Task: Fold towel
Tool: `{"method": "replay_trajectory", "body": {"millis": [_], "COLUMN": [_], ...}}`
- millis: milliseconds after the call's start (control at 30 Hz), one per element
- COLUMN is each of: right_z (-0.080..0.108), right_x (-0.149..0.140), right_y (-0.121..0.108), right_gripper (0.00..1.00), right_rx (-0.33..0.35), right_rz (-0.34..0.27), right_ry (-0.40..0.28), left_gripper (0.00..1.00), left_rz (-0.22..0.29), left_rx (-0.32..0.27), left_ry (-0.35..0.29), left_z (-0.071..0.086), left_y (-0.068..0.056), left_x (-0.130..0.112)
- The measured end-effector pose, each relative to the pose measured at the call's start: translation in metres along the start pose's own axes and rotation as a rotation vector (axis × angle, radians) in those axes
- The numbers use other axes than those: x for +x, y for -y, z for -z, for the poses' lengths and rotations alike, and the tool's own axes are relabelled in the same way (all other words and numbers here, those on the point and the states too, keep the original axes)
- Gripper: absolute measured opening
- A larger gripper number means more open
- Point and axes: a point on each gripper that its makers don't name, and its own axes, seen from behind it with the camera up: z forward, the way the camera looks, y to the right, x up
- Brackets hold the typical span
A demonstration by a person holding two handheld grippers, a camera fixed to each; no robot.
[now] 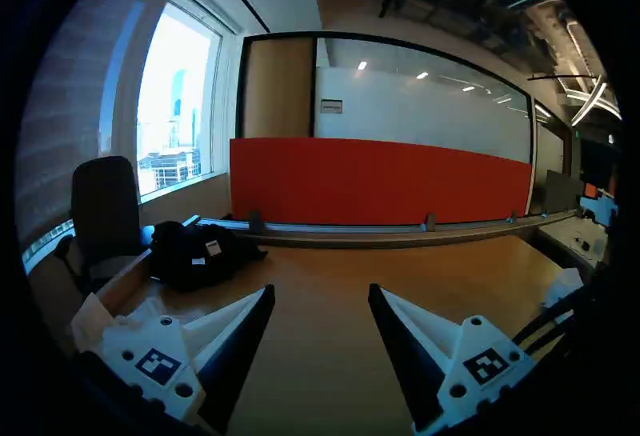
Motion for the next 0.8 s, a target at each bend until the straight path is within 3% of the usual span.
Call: {"method": "replay_trajectory", "body": {"millis": [300, 500, 800], "right_z": [-0.002, -0.001, 0.0], "right_x": [-0.005, -0.012, -0.018], "right_y": [0.01, 0.008, 0.008], "right_gripper": [0.97, 0.97, 0.97], "right_rx": [0.0, -0.018, -0.046], "right_rz": [-0.053, -0.025, -0.026], "right_ry": [0.014, 0.019, 0.013], "left_gripper": [0.86, 0.86, 0.86], "left_rz": [-0.054, -0.084, -0.072], "left_rx": [0.004, 0.014, 0.039], "left_ry": [-0.044, -0.083, -0.128], "left_z": [-0.005, -0.008, -0.012], "left_y": [0.005, 0.011, 0.026], "left_x": [-0.009, -0.019, -0.041]}}
